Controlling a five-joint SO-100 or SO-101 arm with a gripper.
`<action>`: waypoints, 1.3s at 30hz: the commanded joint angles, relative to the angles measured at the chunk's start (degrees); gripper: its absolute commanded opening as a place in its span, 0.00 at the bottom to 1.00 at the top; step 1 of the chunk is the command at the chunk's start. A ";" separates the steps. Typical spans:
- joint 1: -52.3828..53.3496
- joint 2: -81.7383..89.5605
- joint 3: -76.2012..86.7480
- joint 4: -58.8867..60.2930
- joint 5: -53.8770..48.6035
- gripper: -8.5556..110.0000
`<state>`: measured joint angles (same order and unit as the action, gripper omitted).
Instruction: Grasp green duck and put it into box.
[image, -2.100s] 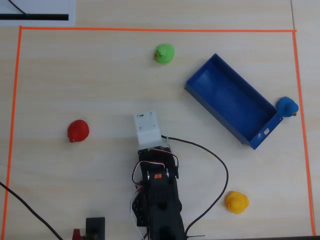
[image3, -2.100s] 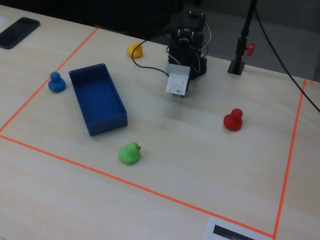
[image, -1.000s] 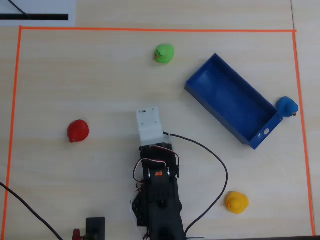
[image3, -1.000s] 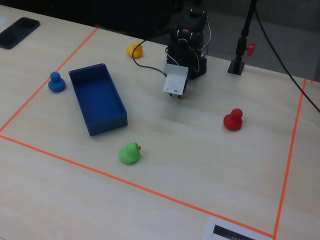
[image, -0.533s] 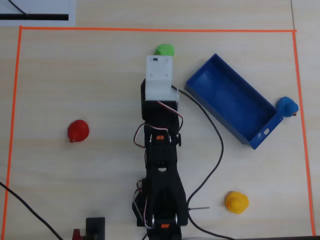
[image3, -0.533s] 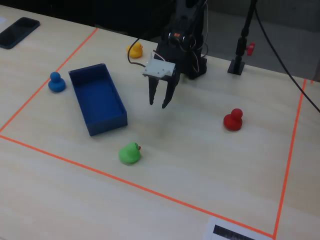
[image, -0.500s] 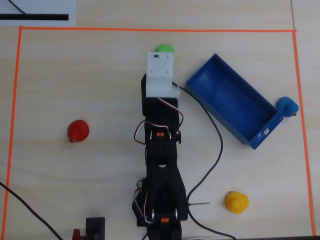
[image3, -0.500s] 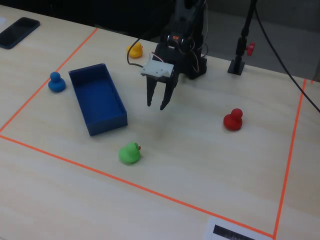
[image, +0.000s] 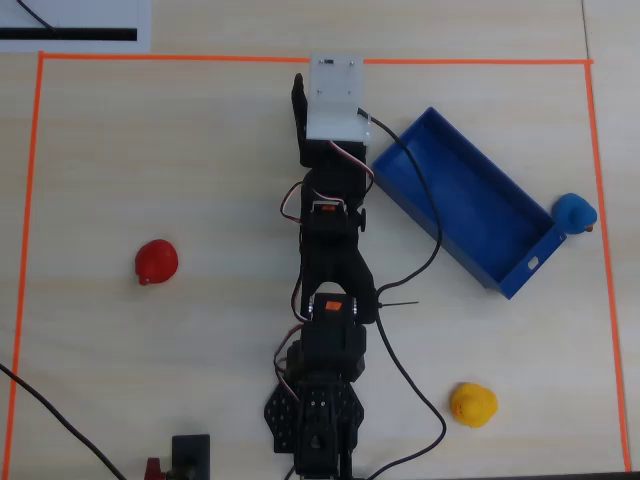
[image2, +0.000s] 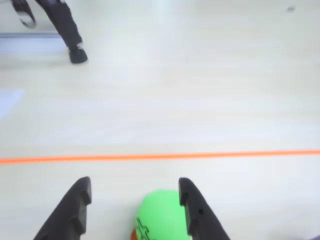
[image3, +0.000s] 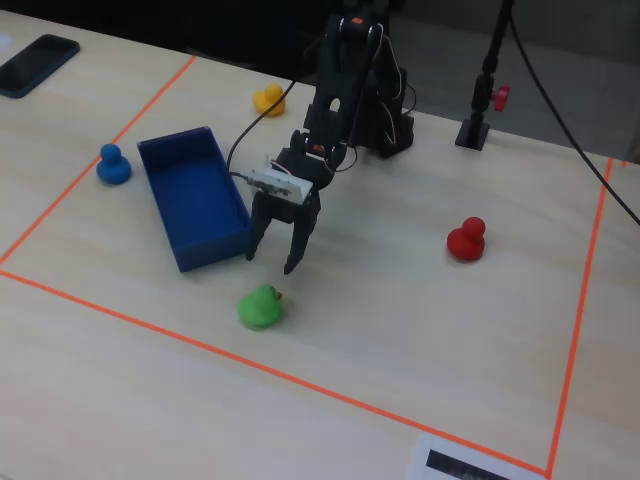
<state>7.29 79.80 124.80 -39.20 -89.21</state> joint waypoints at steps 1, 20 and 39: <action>0.35 -2.46 -2.64 -2.20 -0.88 0.26; 0.44 -19.95 -14.59 -2.37 -1.58 0.27; 1.49 -26.10 -16.00 -0.97 -4.04 0.25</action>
<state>7.65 53.70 109.60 -41.75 -91.93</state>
